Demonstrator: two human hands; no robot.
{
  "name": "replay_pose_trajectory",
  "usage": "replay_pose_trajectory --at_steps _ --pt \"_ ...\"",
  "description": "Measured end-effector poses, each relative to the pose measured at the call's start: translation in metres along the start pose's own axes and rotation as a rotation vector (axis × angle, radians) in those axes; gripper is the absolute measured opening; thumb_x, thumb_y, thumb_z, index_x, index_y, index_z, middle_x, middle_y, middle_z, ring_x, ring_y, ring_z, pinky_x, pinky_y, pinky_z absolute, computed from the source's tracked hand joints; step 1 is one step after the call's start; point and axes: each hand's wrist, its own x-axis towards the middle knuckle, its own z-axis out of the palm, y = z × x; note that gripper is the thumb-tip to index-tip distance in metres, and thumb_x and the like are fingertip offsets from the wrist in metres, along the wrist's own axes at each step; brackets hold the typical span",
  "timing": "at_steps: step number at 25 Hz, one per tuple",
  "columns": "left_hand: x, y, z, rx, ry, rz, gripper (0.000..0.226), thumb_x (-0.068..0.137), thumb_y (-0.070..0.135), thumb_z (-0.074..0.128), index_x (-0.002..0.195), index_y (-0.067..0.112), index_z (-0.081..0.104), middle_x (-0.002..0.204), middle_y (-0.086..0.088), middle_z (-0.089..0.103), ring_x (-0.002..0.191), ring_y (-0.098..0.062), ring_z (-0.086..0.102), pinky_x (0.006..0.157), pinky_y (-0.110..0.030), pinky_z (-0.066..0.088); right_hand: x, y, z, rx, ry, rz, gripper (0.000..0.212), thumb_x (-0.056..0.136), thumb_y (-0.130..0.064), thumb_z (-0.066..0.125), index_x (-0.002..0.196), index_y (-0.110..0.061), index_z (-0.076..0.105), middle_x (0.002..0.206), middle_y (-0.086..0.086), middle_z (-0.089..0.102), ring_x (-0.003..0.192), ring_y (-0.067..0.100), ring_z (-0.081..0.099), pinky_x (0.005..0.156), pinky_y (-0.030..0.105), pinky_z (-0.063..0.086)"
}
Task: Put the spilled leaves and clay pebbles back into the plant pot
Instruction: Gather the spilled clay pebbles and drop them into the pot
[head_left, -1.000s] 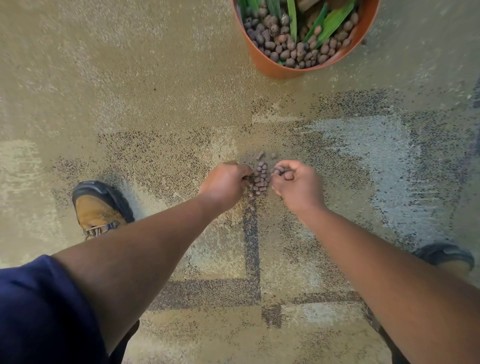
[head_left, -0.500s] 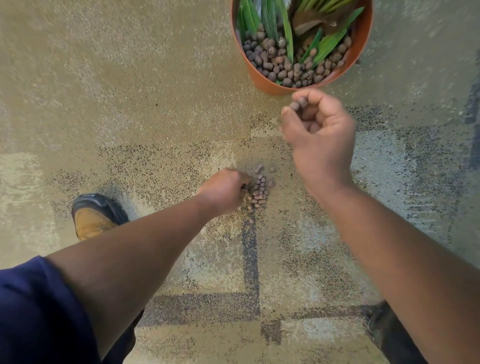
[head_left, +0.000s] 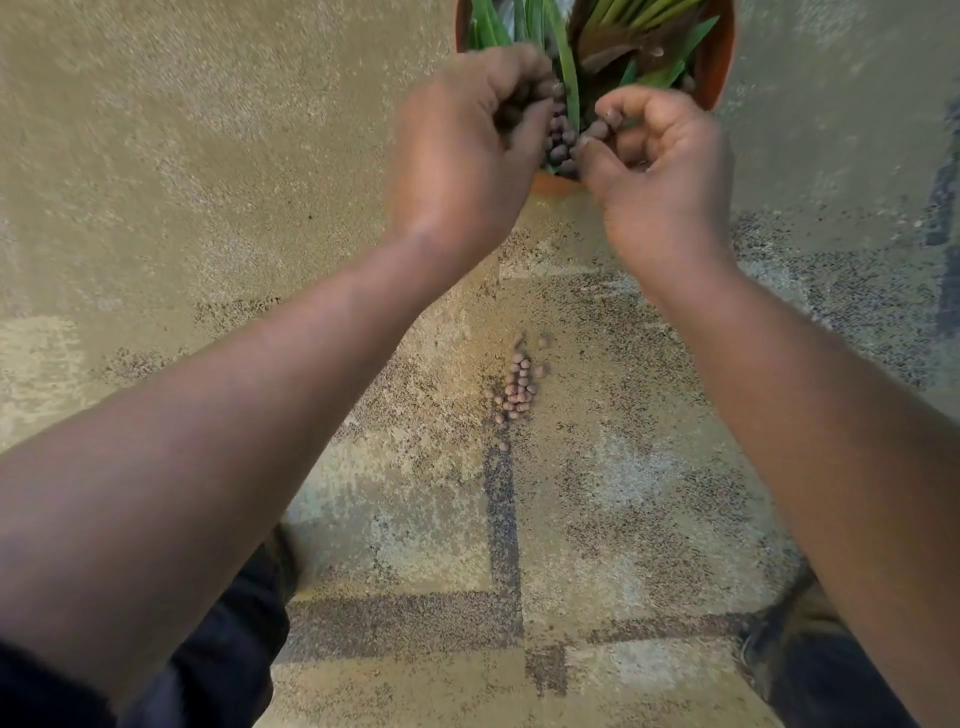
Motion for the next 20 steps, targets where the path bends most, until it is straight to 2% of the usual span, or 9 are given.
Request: replay_pose_trajectory --at_steps 4,8,10,12,15,18,20 --pt "0.001 -0.009 0.012 0.172 -0.150 -0.001 0.028 0.089 0.004 0.064 0.115 0.006 0.073 0.109 -0.008 0.074 0.101 -0.024 0.069 0.085 -0.040 0.058 0.002 0.007 0.009 -0.050 -0.002 0.043 0.034 0.092 -0.017 0.072 0.125 -0.021 0.066 0.092 -0.009 0.073 0.086 0.008 0.072 0.084 0.036 0.062" --pt "-0.003 -0.013 0.013 0.152 -0.127 0.027 0.038 0.088 0.002 0.063 0.126 0.005 0.068 0.126 -0.013 0.067 0.112 -0.027 0.066 0.094 -0.040 0.057 -0.006 0.018 0.017 0.040 0.049 0.053 0.045 0.095 -0.016 0.070 0.138 -0.016 0.057 0.093 -0.010 0.072 0.087 0.007 0.071 0.081 0.035 0.062" --pt "-0.005 -0.014 0.014 0.179 -0.138 0.009 0.041 0.091 0.003 0.060 0.131 0.005 0.065 0.139 -0.017 0.058 0.125 -0.031 0.059 0.102 -0.042 0.053 -0.012 0.022 0.020 0.038 0.102 0.002 0.041 0.096 -0.019 0.069 0.135 -0.012 0.058 0.100 -0.011 0.068 0.094 0.005 0.068 0.084 0.024 0.058" --pt "-0.009 -0.014 0.014 0.215 -0.139 0.015 0.039 0.094 0.006 0.058 0.132 0.005 0.064 0.147 -0.019 0.052 0.134 -0.033 0.051 0.110 -0.041 0.046 -0.016 0.026 0.022 0.001 0.131 -0.059 0.036 0.098 -0.020 0.066 0.131 -0.009 0.059 0.117 0.000 0.065 0.107 0.010 0.063 0.088 0.017 0.054" --pt "-0.015 -0.014 0.013 0.222 -0.150 0.063 0.033 0.098 0.006 0.053 0.128 0.001 0.066 0.149 -0.022 0.049 0.139 -0.036 0.047 0.113 -0.043 0.043 -0.026 0.028 0.024 -0.047 0.162 -0.228 0.029 0.097 -0.005 0.060 0.126 -0.001 0.059 0.133 0.017 0.053 0.118 0.012 0.053 0.091 0.006 0.046" --pt "-0.028 -0.015 0.016 0.227 -0.172 0.127 0.032 0.098 -0.003 0.048 0.126 -0.002 0.063 0.154 -0.025 0.043 0.143 -0.038 0.041 0.114 -0.045 0.042 -0.047 0.041 0.025 -0.070 0.118 -0.320 0.025 0.092 0.008 0.055 0.115 0.002 0.061 0.129 0.017 0.047 0.111 0.008 0.053 0.088 0.008 0.048" --pt "-0.050 -0.022 0.017 0.261 -0.120 0.235 0.029 0.092 -0.012 0.050 0.115 -0.004 0.064 0.143 -0.027 0.051 0.134 -0.044 0.048 0.108 -0.046 0.046 -0.065 0.056 0.023 -0.176 0.000 -0.197 0.020 0.094 0.003 0.059 0.111 -0.007 0.064 0.125 0.004 0.051 0.096 0.009 0.058 0.079 0.006 0.050"
